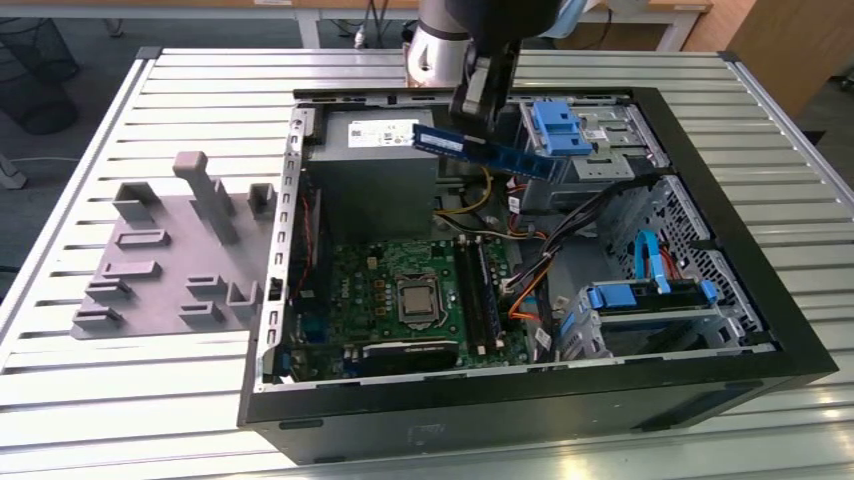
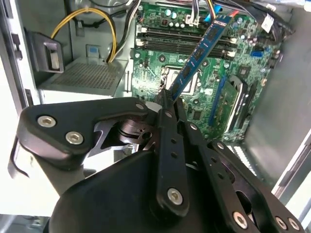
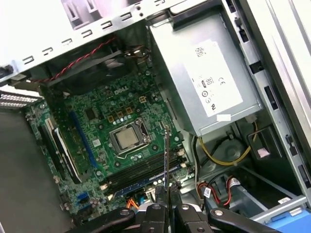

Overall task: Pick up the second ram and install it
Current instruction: 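Insert the second ram into the second slot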

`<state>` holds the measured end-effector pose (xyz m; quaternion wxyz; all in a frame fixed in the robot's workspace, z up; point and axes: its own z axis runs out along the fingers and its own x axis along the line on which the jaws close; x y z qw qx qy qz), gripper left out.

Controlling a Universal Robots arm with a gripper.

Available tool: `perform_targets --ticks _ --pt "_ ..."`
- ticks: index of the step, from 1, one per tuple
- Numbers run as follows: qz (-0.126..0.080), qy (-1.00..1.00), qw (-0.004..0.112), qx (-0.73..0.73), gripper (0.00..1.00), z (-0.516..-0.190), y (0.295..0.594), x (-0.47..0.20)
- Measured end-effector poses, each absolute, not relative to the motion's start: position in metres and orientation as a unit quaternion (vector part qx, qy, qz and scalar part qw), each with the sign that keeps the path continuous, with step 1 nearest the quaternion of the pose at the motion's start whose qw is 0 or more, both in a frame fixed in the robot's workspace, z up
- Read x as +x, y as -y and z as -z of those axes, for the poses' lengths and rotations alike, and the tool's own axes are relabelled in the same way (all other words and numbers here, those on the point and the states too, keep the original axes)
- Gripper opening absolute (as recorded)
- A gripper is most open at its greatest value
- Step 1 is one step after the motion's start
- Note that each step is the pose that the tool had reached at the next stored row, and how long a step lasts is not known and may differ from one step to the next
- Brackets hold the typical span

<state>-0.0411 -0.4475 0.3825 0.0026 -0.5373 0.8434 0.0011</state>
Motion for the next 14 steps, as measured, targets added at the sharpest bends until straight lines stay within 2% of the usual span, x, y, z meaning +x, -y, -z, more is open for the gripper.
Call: perform_targets --ticks 14 --pt "0.000 -0.892 0.002 -0.452 0.14 -0.3810 0.4475 -0.0412"
